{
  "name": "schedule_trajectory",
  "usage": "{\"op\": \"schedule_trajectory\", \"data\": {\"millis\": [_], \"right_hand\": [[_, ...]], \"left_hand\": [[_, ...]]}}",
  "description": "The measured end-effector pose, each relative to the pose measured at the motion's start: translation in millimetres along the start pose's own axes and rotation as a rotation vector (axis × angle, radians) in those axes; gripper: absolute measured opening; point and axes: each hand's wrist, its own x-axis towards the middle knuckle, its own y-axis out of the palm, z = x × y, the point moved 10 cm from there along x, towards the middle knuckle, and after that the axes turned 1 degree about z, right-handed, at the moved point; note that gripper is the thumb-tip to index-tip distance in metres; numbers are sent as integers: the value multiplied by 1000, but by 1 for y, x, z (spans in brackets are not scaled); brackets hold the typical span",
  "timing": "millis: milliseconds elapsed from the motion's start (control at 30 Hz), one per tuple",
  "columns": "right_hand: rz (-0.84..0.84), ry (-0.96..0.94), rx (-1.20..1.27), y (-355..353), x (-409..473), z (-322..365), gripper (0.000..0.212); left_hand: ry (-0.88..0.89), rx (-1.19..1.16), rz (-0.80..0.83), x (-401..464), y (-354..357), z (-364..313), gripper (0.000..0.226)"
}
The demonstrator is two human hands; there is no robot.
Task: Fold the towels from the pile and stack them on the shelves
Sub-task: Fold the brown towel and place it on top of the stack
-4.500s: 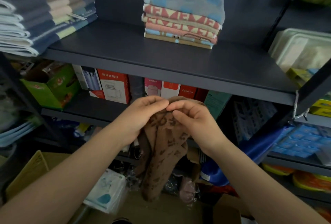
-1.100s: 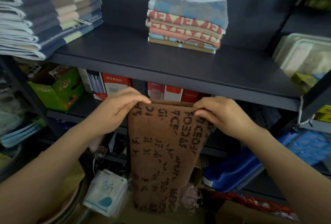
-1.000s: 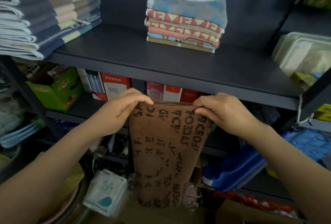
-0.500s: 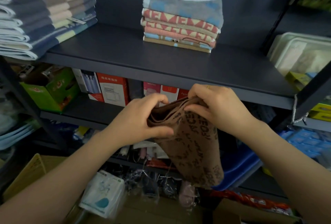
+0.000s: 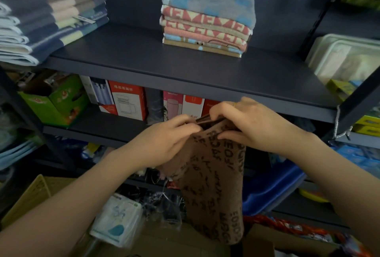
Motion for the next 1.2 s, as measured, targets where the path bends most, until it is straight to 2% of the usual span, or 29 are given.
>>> {"op": "schedule_trajectory", "data": {"millis": [67, 167, 200, 267, 333, 500, 567, 633, 733, 800, 833, 967, 1033, 1100, 1200], "right_hand": [[11, -17, 32, 2, -2, -3, 19], [64, -28, 46, 13, -8, -9, 10], [83, -31, 28, 17, -9, -11, 10], [60, -24, -3, 18, -8, -14, 19], [-25, -14, -36, 11, -9, -19, 30], [-179, -15, -119, -8, -16, -23, 38], [-186, -1, -36, -7, -14, -26, 37], [-165, 24, 151, 0, -14, -33, 33], [-219, 174, 454, 7, -18, -52, 17], [-264, 234, 586, 9, -17, -58, 31], [-263, 231, 595, 10, -15, -58, 30], [-296, 237, 676, 10, -3, -57, 3], [-357, 276, 697, 10, 2, -61, 7], [-422, 342, 713, 9, 8, -68, 21], [-405, 389, 808, 14, 33, -68, 24]], "left_hand": [[-6, -14, 19, -4, 0, 8, 23], [-27, -135, 32, -14, -1, 20, 39], [-34, -177, 31, -17, -2, 22, 36], [-53, -233, 18, -20, -6, 25, 29], [-50, -246, -23, -21, -16, 24, 34], [-5, -226, -135, -27, -46, 24, 36], [-5, -237, -187, -26, -55, 24, 32], [-22, -247, -234, -26, -60, 29, 26], [-162, -326, -303, -31, -63, 49, 16], [-263, -387, -353, -38, -63, 60, 14], [-292, -396, -373, -40, -64, 63, 14], [-276, -392, -452, -45, -77, 61, 16], [-260, -329, -509, -49, -88, 59, 14], [-282, -227, -590, -57, -102, 59, 19], [-386, -190, -680, -72, -118, 73, 25]]}}
